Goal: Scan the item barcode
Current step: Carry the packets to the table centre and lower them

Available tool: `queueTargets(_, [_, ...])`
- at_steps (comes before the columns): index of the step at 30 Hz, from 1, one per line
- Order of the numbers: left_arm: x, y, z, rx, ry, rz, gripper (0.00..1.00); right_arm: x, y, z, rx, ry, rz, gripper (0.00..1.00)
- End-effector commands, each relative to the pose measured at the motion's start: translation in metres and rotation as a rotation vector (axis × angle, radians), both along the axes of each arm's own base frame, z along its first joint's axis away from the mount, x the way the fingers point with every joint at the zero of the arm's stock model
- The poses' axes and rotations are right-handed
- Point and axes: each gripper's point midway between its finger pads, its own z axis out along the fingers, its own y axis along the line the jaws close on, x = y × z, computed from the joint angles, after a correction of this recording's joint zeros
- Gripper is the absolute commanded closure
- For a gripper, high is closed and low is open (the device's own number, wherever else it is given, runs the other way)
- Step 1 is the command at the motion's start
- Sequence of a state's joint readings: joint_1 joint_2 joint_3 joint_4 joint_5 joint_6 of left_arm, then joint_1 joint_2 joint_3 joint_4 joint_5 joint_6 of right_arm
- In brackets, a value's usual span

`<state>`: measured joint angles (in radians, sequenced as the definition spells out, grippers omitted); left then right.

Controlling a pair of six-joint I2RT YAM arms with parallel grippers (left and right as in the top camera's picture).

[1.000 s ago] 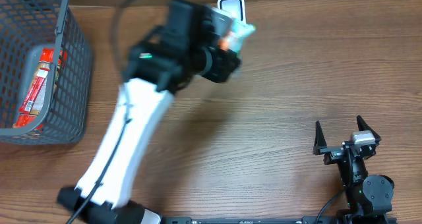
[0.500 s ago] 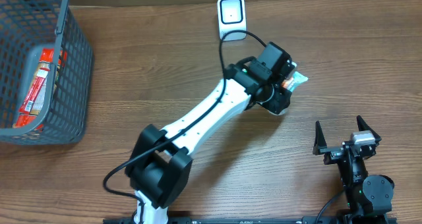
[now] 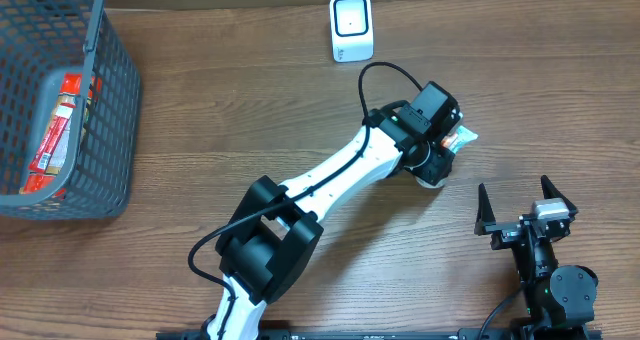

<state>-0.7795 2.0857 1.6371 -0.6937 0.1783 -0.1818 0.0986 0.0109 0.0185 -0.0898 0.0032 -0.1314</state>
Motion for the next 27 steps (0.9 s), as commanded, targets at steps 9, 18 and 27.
queueTargets(9, [0.005,-0.011,-0.019,0.003,-0.001,0.018,0.55,0.0,0.0,-0.002,0.0,-0.003,0.001,0.0])
queueTargets(18, [0.005,-0.009,-0.027,0.047,-0.009,0.104,0.4,0.0,0.0,-0.002,0.0,-0.003,0.001,0.0])
queueTargets(27, [0.0,-0.012,-0.026,0.061,-0.021,0.091,0.23,0.0,0.0,-0.002,0.0,-0.003,0.001,0.0])
